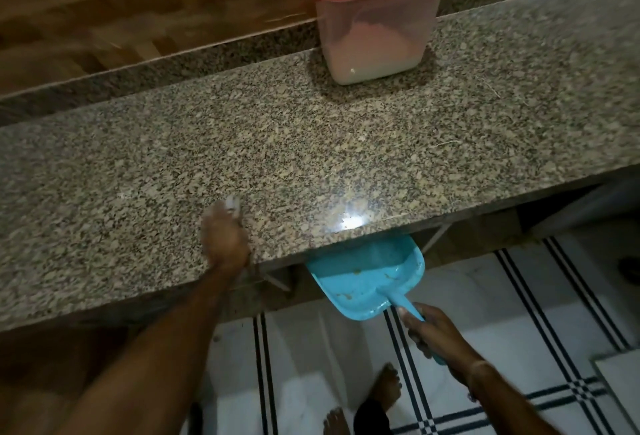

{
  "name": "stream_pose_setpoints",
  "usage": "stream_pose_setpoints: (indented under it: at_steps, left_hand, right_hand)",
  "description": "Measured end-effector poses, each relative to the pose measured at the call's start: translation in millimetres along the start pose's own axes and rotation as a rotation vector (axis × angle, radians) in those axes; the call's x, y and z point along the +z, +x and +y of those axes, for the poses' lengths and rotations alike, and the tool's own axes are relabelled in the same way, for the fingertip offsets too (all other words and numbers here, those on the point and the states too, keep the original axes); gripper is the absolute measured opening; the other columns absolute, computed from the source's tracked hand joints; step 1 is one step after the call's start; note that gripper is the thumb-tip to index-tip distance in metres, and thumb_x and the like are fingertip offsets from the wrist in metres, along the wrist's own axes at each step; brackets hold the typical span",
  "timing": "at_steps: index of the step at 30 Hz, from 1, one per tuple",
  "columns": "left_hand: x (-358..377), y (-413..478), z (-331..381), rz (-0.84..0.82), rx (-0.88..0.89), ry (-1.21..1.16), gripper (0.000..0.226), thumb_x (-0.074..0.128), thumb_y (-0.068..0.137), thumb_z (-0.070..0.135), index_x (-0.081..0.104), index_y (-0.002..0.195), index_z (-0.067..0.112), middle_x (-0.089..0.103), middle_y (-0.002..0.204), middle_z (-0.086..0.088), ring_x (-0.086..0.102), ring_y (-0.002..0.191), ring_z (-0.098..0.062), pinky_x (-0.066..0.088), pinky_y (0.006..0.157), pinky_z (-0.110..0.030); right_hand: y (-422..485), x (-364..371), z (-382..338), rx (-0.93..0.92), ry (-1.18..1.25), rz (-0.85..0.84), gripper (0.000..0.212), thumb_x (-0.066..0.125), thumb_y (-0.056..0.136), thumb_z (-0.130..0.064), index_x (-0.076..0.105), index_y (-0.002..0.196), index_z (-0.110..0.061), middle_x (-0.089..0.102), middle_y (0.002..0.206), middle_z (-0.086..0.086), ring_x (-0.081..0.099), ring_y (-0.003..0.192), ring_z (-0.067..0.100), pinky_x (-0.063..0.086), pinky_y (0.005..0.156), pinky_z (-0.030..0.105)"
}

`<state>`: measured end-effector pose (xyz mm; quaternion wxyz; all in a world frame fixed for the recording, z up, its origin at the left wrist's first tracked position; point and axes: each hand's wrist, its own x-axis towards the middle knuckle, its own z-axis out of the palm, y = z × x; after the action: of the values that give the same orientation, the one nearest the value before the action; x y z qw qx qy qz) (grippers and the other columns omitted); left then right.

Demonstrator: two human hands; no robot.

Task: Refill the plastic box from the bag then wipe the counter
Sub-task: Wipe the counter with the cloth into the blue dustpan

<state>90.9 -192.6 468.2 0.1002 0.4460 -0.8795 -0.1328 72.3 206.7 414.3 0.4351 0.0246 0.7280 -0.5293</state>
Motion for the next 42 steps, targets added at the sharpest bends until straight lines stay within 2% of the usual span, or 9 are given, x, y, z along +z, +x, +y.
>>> stream_pose_setpoints:
  at_steps: [5, 13, 18, 23, 28, 33, 36, 39, 42]
  left_hand:
    - [-13.1, -10.6, -38.1, -0.036, -0.112, 0.126, 0.044, 0.056, 0.098, 0.010, 0.045, 0.138, -0.004, 0.058, 0.125, -0.032, 0.058, 0.112, -0.050, 0.047, 0.090, -0.056]
    - [39.0, -74.8, 123.8, -0.214, 0.221, 0.058, 0.043, 0.053, 0.098, 0.015, 0.042, 0.137, 0.001, 0.064, 0.117, -0.018, 0.066, 0.096, -0.031, 0.059, 0.075, -0.042]
    - [50.9, -86.1, 197.3, -0.294, 0.186, -0.108, 0.033, 0.047, 0.103, 0.017, 0.039, 0.133, 0.008, 0.065, 0.113, -0.014, 0.066, 0.094, -0.030, 0.056, 0.075, -0.040]
    - [38.7, -23.4, 157.6, -0.171, 0.125, -0.207, 0.031, 0.052, 0.101, 0.015, 0.042, 0.130, 0.010, 0.060, 0.111, -0.015, 0.060, 0.086, -0.024, 0.053, 0.065, -0.037]
    - [20.9, 54.0, 102.8, -0.120, -0.077, -0.035, 0.053, 0.049, 0.105, 0.018, 0.030, 0.151, -0.001, 0.046, 0.145, -0.030, 0.057, 0.118, -0.045, 0.048, 0.093, -0.052]
    - [56.6, -5.4, 153.7, -0.206, 0.424, 0.009, 0.035, 0.062, 0.096, 0.012, 0.056, 0.128, -0.002, 0.068, 0.107, -0.022, 0.068, 0.089, -0.037, 0.057, 0.074, -0.044]
    - [57.0, -44.3, 193.2, -0.335, 0.618, -0.130, 0.014, 0.051, 0.102, 0.020, 0.055, 0.113, 0.011, 0.063, 0.098, -0.007, 0.062, 0.083, -0.025, 0.050, 0.069, -0.033]
    - [48.9, -7.4, 204.4, -0.400, 0.430, -0.267, 0.017, 0.034, 0.109, 0.020, 0.050, 0.116, 0.016, 0.059, 0.096, 0.000, 0.052, 0.072, -0.007, 0.042, 0.056, -0.014]
    - [37.7, 76.6, 188.8, -0.278, 0.286, -0.252, 0.031, 0.044, 0.107, 0.015, 0.046, 0.135, 0.004, 0.059, 0.124, -0.017, 0.062, 0.104, -0.033, 0.049, 0.082, -0.038]
  right_hand:
    - [-2.4, -0.6, 7.1, 0.006, 0.078, 0.030, 0.030, 0.060, 0.104, -0.037, 0.057, 0.087, -0.012, 0.049, 0.062, -0.003, 0.044, 0.052, 0.009, 0.036, 0.050, 0.025]
    - [5.9, -1.4, 5.1, 0.043, 0.055, 0.064, 0.028, 0.060, 0.104, -0.037, 0.060, 0.088, -0.014, 0.051, 0.063, -0.003, 0.045, 0.052, 0.008, 0.038, 0.048, 0.022]
    - [11.3, -9.8, 2.2, 0.035, 0.046, 0.064, 0.027, 0.061, 0.104, -0.036, 0.062, 0.092, -0.012, 0.050, 0.065, 0.001, 0.045, 0.050, 0.009, 0.038, 0.046, 0.023]
    - [11.8, -26.4, -3.7, 0.017, 0.032, 0.095, 0.028, 0.061, 0.103, -0.039, 0.063, 0.089, -0.014, 0.052, 0.070, 0.004, 0.047, 0.053, 0.008, 0.041, 0.049, 0.025]
    - [14.8, -31.8, -9.8, 0.012, 0.056, 0.130, 0.028, 0.061, 0.103, -0.040, 0.062, 0.087, -0.018, 0.051, 0.071, 0.004, 0.045, 0.053, 0.009, 0.038, 0.048, 0.024]
    - [17.9, -27.5, -13.6, 0.051, 0.126, 0.148, 0.028, 0.059, 0.105, -0.036, 0.059, 0.082, -0.020, 0.049, 0.070, 0.005, 0.042, 0.050, 0.010, 0.035, 0.047, 0.025]
    - [18.5, -21.5, -11.1, 0.083, 0.164, 0.158, 0.032, 0.059, 0.105, -0.037, 0.059, 0.080, -0.018, 0.052, 0.071, 0.008, 0.046, 0.051, 0.012, 0.039, 0.050, 0.028]
    - [13.7, -16.3, -12.2, 0.107, 0.182, 0.190, 0.034, 0.060, 0.104, -0.042, 0.059, 0.078, -0.019, 0.055, 0.069, 0.004, 0.048, 0.054, 0.012, 0.041, 0.053, 0.028]
    - [10.9, -8.6, -14.9, 0.118, 0.222, 0.249, 0.034, 0.059, 0.104, -0.040, 0.059, 0.077, -0.020, 0.054, 0.068, 0.002, 0.047, 0.053, 0.011, 0.040, 0.052, 0.026]
